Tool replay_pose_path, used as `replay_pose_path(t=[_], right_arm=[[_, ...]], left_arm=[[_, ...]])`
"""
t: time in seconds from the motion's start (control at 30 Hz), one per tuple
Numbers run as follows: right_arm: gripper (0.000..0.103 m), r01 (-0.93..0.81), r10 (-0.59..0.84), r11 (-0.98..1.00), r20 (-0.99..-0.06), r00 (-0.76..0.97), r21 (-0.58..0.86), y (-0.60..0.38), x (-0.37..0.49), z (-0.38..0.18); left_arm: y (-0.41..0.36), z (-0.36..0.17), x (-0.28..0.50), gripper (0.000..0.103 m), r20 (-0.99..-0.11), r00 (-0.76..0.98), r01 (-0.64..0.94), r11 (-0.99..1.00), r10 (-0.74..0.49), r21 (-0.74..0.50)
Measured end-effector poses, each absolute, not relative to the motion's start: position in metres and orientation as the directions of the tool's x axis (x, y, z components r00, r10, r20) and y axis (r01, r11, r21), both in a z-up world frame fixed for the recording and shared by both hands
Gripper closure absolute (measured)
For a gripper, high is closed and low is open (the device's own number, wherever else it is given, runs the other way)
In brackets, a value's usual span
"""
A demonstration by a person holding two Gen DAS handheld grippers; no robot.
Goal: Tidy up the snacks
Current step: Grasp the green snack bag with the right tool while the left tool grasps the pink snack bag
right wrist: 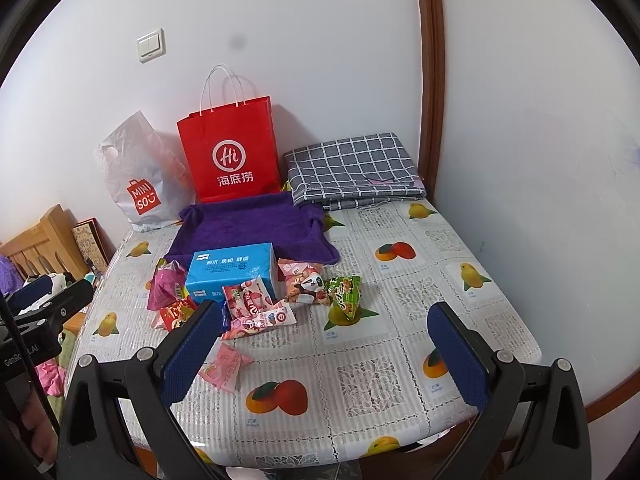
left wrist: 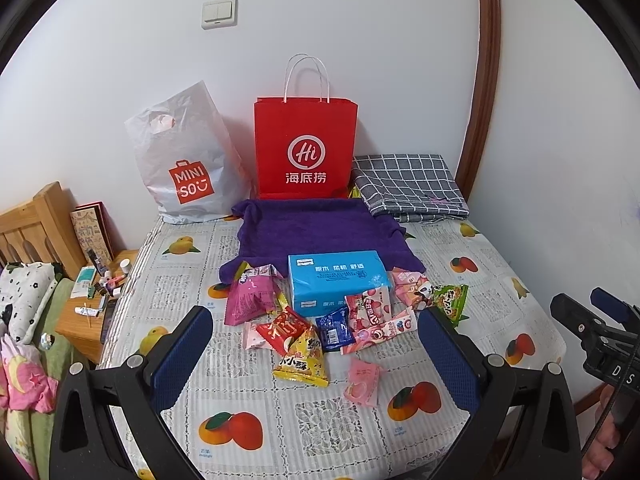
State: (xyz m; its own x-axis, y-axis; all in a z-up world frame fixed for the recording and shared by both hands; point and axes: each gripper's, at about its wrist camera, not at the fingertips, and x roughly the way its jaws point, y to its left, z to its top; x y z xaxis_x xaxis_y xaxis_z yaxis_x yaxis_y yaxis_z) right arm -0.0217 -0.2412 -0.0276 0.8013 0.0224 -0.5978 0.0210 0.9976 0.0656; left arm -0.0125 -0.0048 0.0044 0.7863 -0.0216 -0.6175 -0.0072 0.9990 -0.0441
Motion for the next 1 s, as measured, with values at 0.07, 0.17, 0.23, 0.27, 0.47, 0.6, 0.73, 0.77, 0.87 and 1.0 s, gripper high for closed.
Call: replay_pose_path(t=[0.07,0.17,0.23,0.27,0.47,0.6,0.73,0.77,0.87,1.0], right_arm=[[0.002,0.019,0.026,0.997,-0.598,0.801,0.069,-0.242,-0.018,-0.029],[0.002,0.023,0.032,0.996,-0.606,0.795,0.082,-0.245,-0.009,-0.035],[0.002,0.024,0.039,0.995,-0.612,0.790,0.094,-0.247,-0.002,-0.041],[0.002,0.024,0.043,0.995,-0.616,0.786,0.100,-0.248,0.003,-0.046],[0.011,0.041,0.043,0.993,-0.669,0.742,0.109,-0.258,0.036,-0.085],[0.020,0.046,0.046,0.993,-0.698,0.715,0.112,-0.265,0.060,-0.113],[0.025,0.052,0.066,0.988,-0.708,0.703,0.144,-0.273,0.082,-0.134],[0.028,0.057,0.071,0.987,-0.717,0.694,0.152,-0.276,0.091,-0.141],[0.030,0.070,0.072,0.984,-0.732,0.678,0.161,-0.282,0.113,-0.156],[0.030,0.080,0.080,0.981,-0.751,0.656,0.175,-0.287,0.143,-0.177]], left_arm=[[-0.005,0.002,-0.007,0.000,-0.624,0.781,-0.002,0.999,-0.025,-0.043],[-0.004,-0.002,0.001,0.000,-0.628,0.777,0.006,0.999,-0.035,-0.048],[-0.002,-0.008,0.006,0.000,-0.635,0.771,0.007,0.999,-0.035,-0.046],[-0.001,-0.011,0.010,0.000,-0.641,0.767,0.007,0.999,-0.034,-0.044],[0.016,-0.044,0.041,0.000,-0.698,0.715,-0.015,0.998,-0.036,-0.067],[0.031,-0.063,0.061,0.000,-0.727,0.686,-0.030,0.997,-0.034,-0.075],[0.043,-0.075,0.077,0.001,-0.738,0.675,-0.036,0.997,-0.029,-0.073],[0.045,-0.077,0.081,0.001,-0.739,0.673,-0.042,0.997,-0.023,-0.069],[0.056,-0.087,0.093,0.001,-0.751,0.661,-0.059,0.996,-0.016,-0.074],[0.072,-0.101,0.110,0.001,-0.773,0.634,-0.087,0.993,-0.008,-0.082]])
